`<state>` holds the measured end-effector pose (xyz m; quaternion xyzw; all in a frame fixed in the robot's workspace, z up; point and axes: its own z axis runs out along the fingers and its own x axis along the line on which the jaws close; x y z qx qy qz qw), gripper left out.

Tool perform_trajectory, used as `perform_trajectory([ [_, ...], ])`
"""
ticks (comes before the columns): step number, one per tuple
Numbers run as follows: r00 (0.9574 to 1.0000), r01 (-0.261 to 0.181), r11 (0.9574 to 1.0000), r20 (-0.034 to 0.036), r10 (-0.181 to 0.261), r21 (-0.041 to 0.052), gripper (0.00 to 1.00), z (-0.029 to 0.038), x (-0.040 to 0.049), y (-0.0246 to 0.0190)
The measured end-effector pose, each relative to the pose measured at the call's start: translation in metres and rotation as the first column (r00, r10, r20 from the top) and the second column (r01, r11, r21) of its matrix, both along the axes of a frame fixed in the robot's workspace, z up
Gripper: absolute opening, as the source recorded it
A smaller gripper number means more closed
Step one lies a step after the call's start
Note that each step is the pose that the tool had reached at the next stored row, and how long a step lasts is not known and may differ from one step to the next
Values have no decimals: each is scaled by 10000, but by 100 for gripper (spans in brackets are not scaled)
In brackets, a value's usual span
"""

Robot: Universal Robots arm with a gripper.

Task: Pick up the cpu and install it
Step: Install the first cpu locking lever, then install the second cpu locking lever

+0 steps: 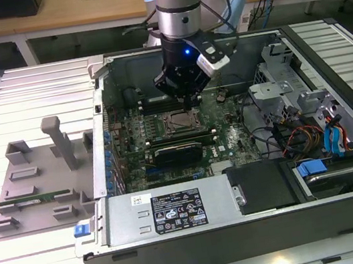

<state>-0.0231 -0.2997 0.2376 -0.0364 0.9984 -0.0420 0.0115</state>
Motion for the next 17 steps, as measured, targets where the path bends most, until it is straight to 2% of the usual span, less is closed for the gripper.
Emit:
perform_trajectory([
  [1, 10000, 0, 9999, -1, 0, -166, 11, 73, 0, 0],
  [2, 10000, 0, 9996, -1, 0, -286, 11, 160, 0, 0],
  [3, 10000, 0, 9995, -1, 0, -313, 11, 184, 0, 0],
  [6, 10000, 0, 9994, 1, 0, -343, 11, 222, 0, 0],
  [17, 10000, 0, 9994, -1, 0, -345, 11, 227, 0, 0],
])
